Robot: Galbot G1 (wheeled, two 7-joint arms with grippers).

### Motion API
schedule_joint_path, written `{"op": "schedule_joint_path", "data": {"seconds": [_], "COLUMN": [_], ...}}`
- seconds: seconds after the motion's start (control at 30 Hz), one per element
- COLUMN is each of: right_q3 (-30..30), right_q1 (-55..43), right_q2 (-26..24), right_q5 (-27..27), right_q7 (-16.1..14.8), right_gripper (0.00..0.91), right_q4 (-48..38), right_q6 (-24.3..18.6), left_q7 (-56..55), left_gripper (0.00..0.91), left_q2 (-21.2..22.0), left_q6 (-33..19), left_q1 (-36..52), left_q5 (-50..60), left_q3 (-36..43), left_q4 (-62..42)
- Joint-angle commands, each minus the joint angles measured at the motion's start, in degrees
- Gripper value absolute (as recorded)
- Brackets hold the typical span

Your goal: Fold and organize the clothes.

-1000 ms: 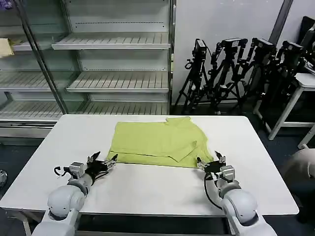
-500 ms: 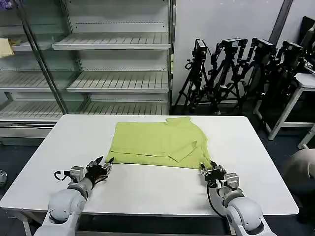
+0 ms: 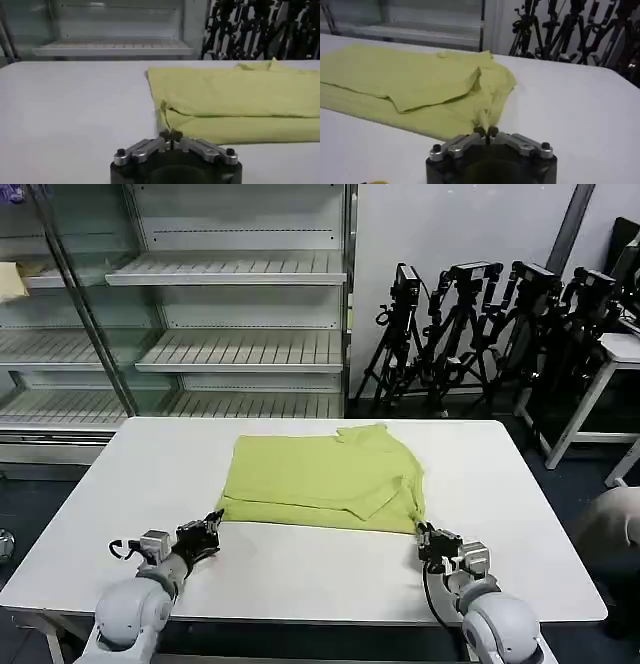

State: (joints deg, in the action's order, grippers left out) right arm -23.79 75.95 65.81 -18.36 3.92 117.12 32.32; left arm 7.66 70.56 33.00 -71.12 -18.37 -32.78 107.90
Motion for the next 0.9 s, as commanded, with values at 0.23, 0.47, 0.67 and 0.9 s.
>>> {"op": "schedule_joint_path", "data": {"seconds": [0.23, 0.47, 0.67, 0.9], "right_q3": [-4.96, -6.84, -6.97, -9.32], "right_q1": [20.28, 25.61, 29.0, 30.23], "right_q2": [-1.27, -1.26, -1.32, -2.27], "right_q5": [4.15, 4.69, 5.34, 4.95], "right_q7": [-0.32, -0.3, -0.17, -0.03], "right_gripper": [0.0, 0.0, 0.0, 0.907], "right_q4": [14.53, 17.71, 18.86, 21.85], "right_q6": [-3.59, -5.28, -7.06, -7.12], "left_q7": [2.35, 2.45, 2.85, 2.9], "left_gripper": [0.01, 0.01, 0.02, 0.907], "left_q2": [0.35, 1.06, 1.61, 1.96], "left_q6": [-0.04, -0.34, -0.3, -0.25], "left_q1": [-24.25, -27.36, -27.79, -27.06], "left_q5": [-0.71, -0.61, 0.35, 0.8], "left_q3": [-10.55, -11.46, -11.02, -11.47], "left_q4": [19.98, 21.5, 21.66, 24.47]}}
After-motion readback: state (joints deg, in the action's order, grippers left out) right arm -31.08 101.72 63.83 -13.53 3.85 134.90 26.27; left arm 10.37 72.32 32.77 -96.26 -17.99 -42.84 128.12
